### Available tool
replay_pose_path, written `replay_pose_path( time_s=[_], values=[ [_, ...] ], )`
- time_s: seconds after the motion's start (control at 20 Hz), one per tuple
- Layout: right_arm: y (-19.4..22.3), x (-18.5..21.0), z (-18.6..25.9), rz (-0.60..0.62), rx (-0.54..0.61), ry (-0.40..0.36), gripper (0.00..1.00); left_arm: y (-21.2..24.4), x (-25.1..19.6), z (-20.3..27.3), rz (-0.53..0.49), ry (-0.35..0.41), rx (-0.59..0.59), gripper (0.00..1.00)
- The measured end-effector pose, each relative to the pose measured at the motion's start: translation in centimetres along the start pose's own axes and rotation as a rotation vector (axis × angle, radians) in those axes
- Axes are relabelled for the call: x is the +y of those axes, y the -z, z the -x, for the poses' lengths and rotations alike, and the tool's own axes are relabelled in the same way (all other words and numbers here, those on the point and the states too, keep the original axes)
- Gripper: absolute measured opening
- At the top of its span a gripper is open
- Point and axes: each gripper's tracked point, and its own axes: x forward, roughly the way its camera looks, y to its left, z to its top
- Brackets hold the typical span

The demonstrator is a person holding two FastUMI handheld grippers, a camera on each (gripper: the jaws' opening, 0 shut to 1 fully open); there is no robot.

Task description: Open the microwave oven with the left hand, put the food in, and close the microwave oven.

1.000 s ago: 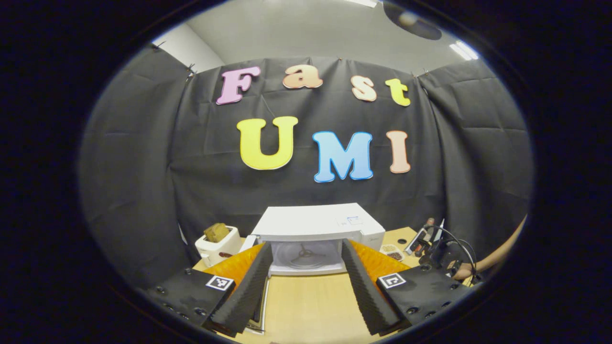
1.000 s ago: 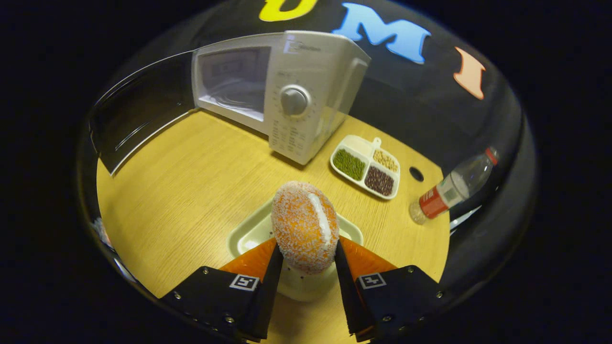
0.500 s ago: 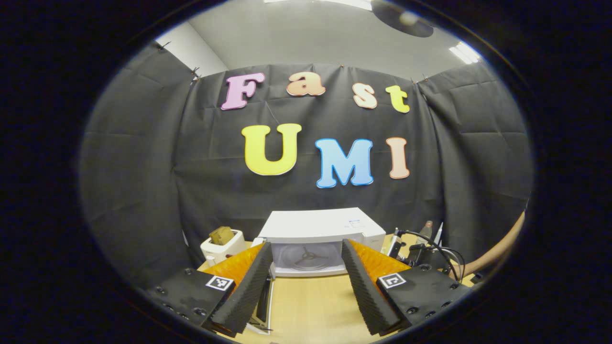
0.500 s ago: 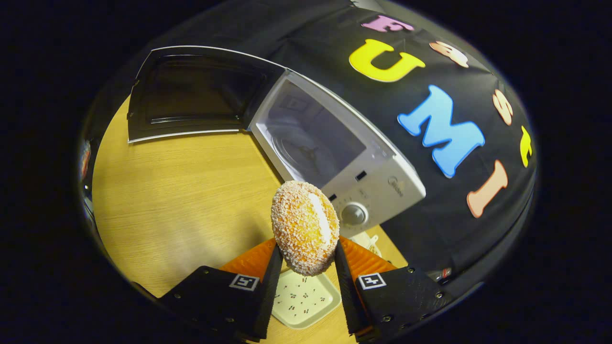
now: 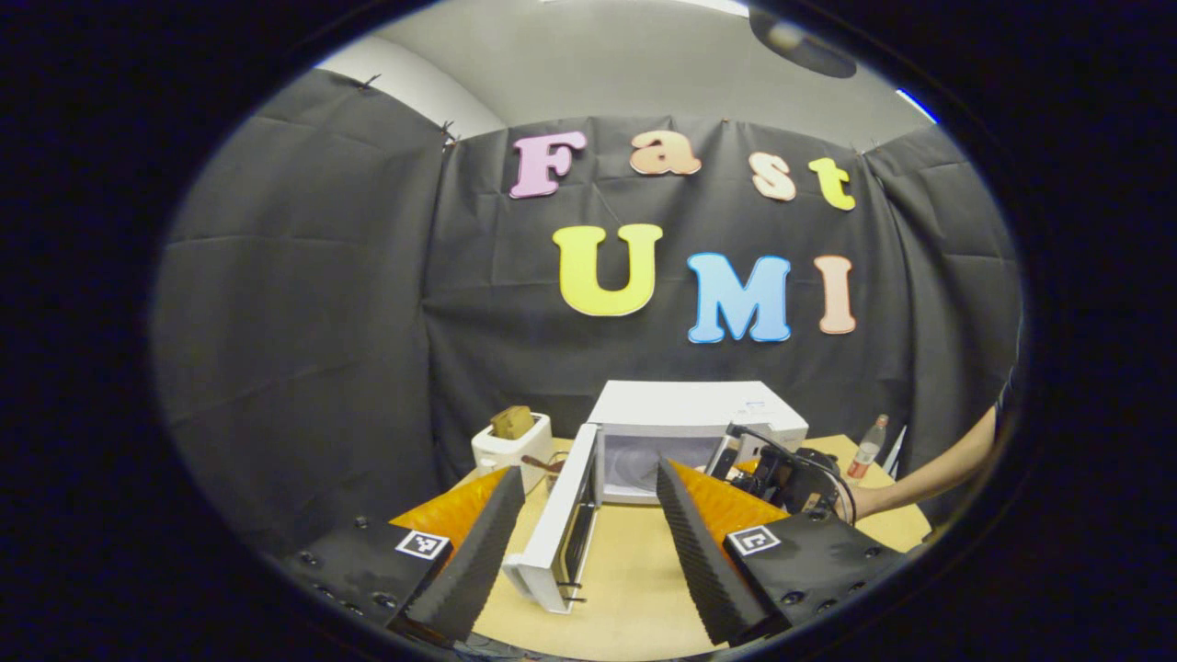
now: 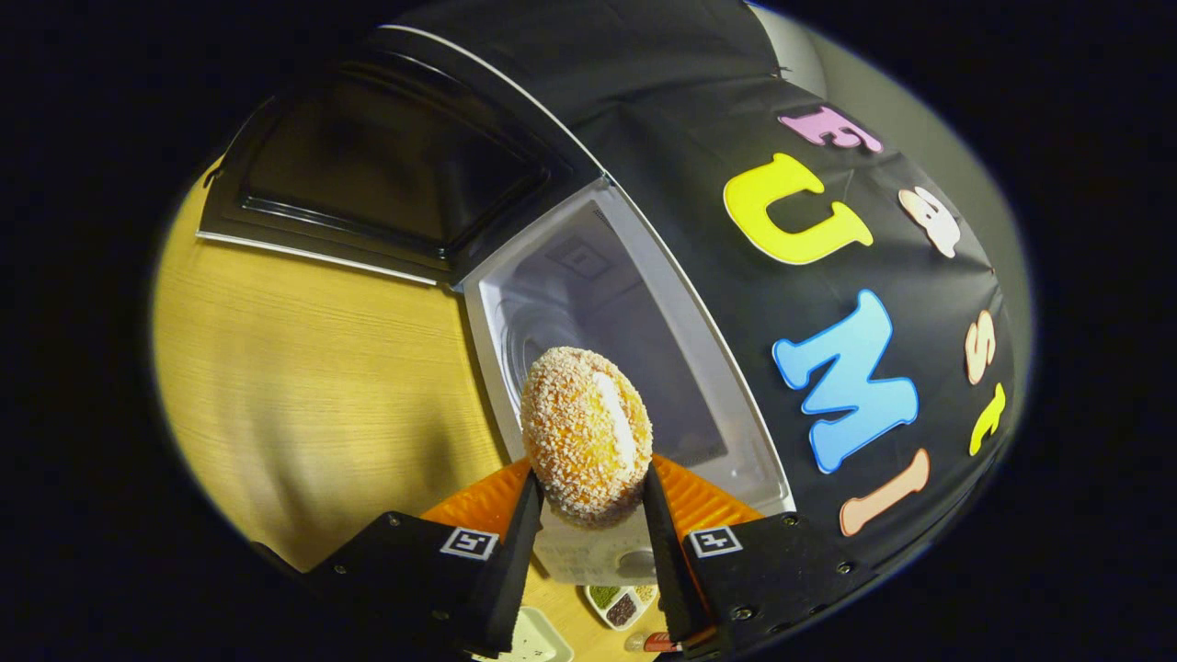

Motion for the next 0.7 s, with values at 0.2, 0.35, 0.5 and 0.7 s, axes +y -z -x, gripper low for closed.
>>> replay_pose_path(
  time_s=[0.2,0.35,0.5,0.7],
  values=[
    [-0.7,0.1,-2.9,0.03,0.001,0.011,0.61,-0.1,1.4,0.8,-0.013,-0.043,0.002,0.94],
    [-1.2,0.1,-5.6,0.085,-0.008,0.028,0.6,0.4,2.0,0.8,-0.01,-0.06,0.015,0.94],
    [-1.6,-0.2,-8.4,0.166,-0.013,0.063,0.61,0.8,2.4,0.2,0.01,-0.077,0.024,0.94],
    [-1.7,-0.4,-12.2,0.187,0.025,0.077,0.6,1.8,2.4,-0.8,0.017,-0.06,0.051,0.94]
  ],
)
